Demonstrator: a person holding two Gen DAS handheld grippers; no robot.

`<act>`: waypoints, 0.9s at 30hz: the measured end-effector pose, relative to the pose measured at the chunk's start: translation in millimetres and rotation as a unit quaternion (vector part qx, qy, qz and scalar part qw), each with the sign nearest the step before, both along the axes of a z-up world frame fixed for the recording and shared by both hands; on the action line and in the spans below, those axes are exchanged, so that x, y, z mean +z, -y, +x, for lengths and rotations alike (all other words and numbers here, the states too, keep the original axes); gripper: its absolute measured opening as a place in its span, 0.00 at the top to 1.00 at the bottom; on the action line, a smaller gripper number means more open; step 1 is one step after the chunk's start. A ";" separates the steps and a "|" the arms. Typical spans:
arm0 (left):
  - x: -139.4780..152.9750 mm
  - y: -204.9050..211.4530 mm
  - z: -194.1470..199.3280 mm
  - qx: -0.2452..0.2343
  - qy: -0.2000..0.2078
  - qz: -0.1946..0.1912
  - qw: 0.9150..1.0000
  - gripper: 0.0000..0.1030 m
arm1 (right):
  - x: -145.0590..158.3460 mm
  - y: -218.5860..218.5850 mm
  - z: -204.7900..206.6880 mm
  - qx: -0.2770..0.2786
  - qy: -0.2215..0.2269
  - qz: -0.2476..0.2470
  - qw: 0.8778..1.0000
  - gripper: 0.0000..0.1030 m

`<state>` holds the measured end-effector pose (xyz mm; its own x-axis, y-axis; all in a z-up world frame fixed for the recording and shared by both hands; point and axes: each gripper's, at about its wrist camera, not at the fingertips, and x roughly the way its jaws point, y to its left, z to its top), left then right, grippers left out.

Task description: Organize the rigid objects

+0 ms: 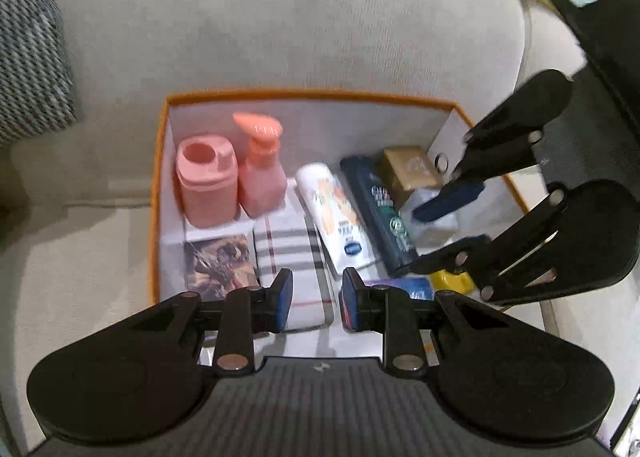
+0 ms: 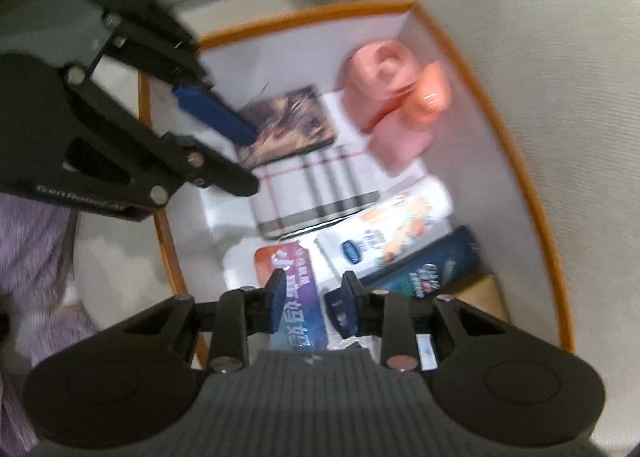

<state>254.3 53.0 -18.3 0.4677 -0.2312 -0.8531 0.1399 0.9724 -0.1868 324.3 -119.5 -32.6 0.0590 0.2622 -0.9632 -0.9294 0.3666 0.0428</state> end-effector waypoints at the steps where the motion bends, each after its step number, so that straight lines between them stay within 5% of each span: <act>1: 5.5 -0.3 -4.2 0.003 0.013 0.006 1.000 0.70 | 8.6 4.9 -2.3 -0.025 0.014 0.009 1.000 0.62; 8: 43.6 2.0 -37.3 0.030 0.104 0.050 0.993 0.48 | 56.1 47.1 -36.4 -0.209 0.082 0.084 0.971 0.62; 14: 65.2 11.1 -60.3 0.048 0.154 0.081 0.984 0.23 | 76.5 76.0 -96.8 -0.332 0.133 0.160 0.920 0.52; 17: 67.1 13.2 -72.2 0.067 0.167 0.094 0.979 0.15 | 82.5 82.3 -127.4 -0.380 0.164 0.188 0.891 0.28; 22: 64.7 13.3 -97.3 0.085 0.175 0.114 0.974 0.07 | 87.5 87.6 -163.6 -0.465 0.178 0.236 0.834 0.26; 27: 61.1 8.6 -116.0 0.130 0.181 0.106 0.969 0.07 | 79.8 77.4 -179.4 -0.504 0.205 0.245 0.803 0.22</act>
<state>138.3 44.4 42.8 0.7635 0.0973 -0.6384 -0.0959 0.9947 0.0370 144.9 -196.9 47.1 0.7643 0.2247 -0.6044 -0.1450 0.9732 0.1784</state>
